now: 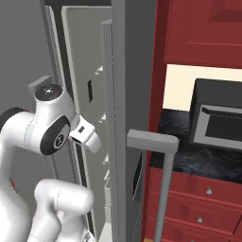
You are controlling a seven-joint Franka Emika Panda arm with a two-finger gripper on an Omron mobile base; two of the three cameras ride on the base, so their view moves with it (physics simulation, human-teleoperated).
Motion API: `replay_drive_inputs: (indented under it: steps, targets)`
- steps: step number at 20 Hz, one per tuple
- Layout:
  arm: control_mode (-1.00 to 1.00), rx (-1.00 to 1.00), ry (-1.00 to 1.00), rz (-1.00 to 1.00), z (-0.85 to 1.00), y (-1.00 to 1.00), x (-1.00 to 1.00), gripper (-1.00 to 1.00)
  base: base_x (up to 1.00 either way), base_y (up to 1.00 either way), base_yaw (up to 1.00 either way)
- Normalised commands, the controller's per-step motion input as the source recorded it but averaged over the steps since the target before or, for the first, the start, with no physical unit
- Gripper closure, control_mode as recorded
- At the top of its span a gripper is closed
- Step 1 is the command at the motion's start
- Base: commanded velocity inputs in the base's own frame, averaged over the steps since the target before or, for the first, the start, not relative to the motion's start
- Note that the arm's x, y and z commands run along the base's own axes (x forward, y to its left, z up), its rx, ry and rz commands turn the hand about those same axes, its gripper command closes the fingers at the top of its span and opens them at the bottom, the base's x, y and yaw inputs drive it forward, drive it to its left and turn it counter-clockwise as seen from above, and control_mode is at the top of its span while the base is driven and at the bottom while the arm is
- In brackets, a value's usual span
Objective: Take the carrot and broccoli out of the freezer and place them in the tupperware container on the counter. Then put the tupperware containing the vegetables back in the freezer.
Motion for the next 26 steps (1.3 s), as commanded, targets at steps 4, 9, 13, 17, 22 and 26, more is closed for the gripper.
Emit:
replay_drive_inputs:
  steps: [4,9,13,17,22,26]
  targets:
    - [-1.0,0.0,-0.19,0.01,0.0,-0.14,0.95,-1.0,0.0,0.0,0.0]
    - [-1.0,0.0,-0.16,0.04,0.0,-0.11,1.0,-1.0,0.0,0.0,0.0]
    - [-1.0,0.0,-0.08,0.05,-0.01,-0.27,1.0,-1.0,0.0,0.0,0.0]
    - [-1.0,0.0,-0.02,0.08,0.0,-0.18,1.0,-1.0,0.0,0.0,0.0]
    - [-1.0,0.0,0.0,0.08,-0.05,-0.01,1.0,-1.0,0.0,0.0,0.0]
    - [-1.0,0.0,0.0,0.07,-0.39,-0.09,1.0,-1.0,0.0,0.0,0.0]
